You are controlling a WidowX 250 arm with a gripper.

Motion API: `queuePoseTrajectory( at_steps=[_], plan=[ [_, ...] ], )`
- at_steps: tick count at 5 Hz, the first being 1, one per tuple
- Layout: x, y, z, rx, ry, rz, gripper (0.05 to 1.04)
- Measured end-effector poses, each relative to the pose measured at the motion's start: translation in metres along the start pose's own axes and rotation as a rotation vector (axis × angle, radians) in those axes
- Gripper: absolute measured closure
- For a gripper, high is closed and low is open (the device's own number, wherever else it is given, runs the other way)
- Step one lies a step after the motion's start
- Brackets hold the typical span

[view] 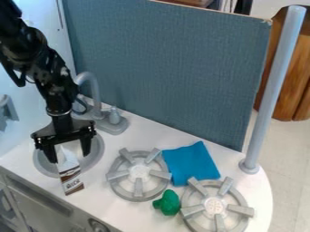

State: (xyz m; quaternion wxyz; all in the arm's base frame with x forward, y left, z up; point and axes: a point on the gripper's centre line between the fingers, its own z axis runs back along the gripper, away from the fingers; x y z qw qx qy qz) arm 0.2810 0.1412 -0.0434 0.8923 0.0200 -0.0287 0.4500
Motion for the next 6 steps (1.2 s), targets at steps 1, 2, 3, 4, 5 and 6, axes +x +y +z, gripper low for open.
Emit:
queuePoseTrajectory(
  at_steps=[1,2,3,4,5,6],
  plan=[
    [0.003,0.001,-0.007,-0.013,-0.05,0.024,0.083],
    [0.005,0.0,-0.013,-0.02,-0.07,0.033,0.083],
    [0.009,0.0,-0.021,-0.023,-0.1,0.07,0.083],
    [0.01,-0.002,-0.031,-0.035,-0.109,0.094,0.083],
    [0.019,-0.002,-0.038,-0.014,-0.129,0.117,0.083],
    [0.027,-0.001,-0.051,0.015,-0.144,0.129,0.083]
  ],
)
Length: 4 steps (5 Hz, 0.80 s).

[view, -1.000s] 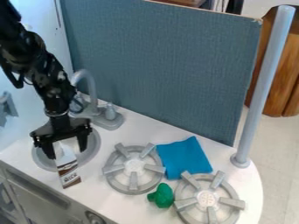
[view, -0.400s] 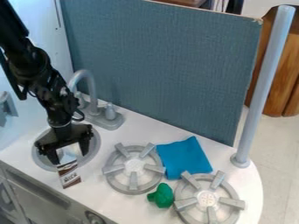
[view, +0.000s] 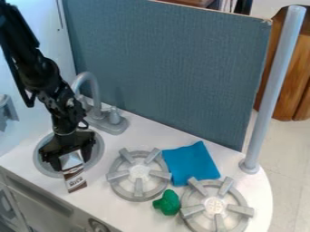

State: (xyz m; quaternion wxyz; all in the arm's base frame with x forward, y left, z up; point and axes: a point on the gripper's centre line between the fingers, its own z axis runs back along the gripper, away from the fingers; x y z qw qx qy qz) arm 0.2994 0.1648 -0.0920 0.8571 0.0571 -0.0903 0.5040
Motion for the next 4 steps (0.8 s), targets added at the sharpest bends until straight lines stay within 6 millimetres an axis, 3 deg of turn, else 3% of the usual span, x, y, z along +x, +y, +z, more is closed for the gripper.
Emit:
queuePoseTrajectory(
  at_steps=[1,2,4],
  plan=[
    [0.0083,-0.0026,-0.0026,0.007,-0.023,0.005,0.136],
    [0.0129,-0.0044,-0.0041,0.011,-0.026,-0.006,0.25],
    [0.0087,-0.0031,-0.0029,0.021,-0.001,-0.015,0.253]
  ],
)
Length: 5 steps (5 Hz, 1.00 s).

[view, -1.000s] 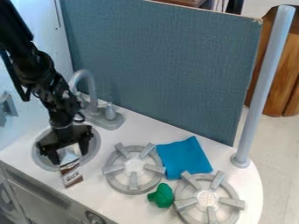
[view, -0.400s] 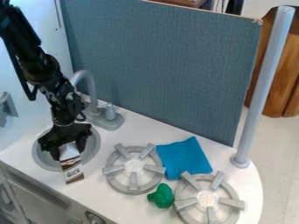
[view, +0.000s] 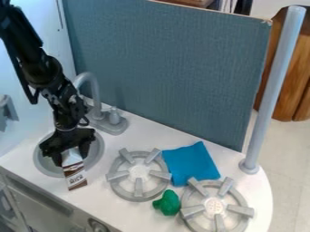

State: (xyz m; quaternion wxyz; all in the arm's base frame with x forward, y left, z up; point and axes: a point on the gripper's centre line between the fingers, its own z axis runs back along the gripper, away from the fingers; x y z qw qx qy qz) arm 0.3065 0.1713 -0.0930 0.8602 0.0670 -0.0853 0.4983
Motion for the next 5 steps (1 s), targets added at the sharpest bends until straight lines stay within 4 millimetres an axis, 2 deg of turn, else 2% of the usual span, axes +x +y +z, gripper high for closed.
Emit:
queuePoseTrajectory(
  at_steps=[1,2,3,4,5],
  plan=[
    [-0.007,0.004,0.004,-0.003,0.057,-0.033,0.253],
    [-0.002,0.003,0.028,-0.026,0.098,-0.051,0.253],
    [0.009,-0.009,0.053,-0.068,0.124,-0.075,0.253],
    [0.018,-0.018,0.062,-0.078,0.098,-0.084,0.253],
    [0.024,-0.055,0.08,-0.112,0.05,-0.117,0.253]
  ],
)
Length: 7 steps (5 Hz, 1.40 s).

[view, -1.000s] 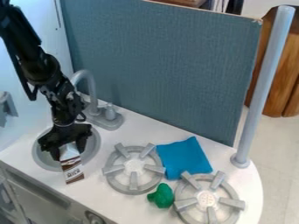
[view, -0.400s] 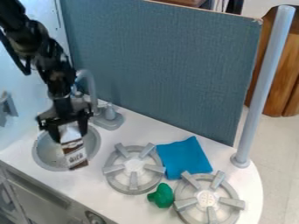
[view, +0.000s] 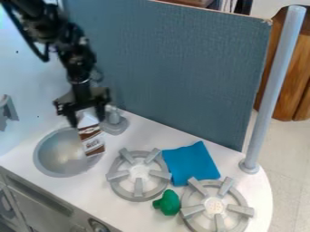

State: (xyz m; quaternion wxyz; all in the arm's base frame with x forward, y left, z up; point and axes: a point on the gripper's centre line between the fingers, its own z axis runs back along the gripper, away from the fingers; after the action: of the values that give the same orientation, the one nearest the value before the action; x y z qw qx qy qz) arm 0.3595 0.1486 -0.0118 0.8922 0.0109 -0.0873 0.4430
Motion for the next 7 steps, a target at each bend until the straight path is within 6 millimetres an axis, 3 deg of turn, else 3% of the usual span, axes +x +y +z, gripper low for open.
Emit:
queuePoseTrajectory(
  at_steps=[1,3,5,6,7],
  plan=[
    [0.027,-0.035,0.018,-0.041,-0.042,0.013,0.253],
    [0.066,-0.091,-0.023,-0.004,-0.048,0.088,0.253],
    [0.075,-0.105,-0.071,0.065,-0.062,0.102,0.253],
    [0.062,-0.101,-0.087,0.072,-0.044,0.094,0.253],
    [0.054,-0.102,-0.087,0.041,-0.042,0.098,0.253]
  ],
)
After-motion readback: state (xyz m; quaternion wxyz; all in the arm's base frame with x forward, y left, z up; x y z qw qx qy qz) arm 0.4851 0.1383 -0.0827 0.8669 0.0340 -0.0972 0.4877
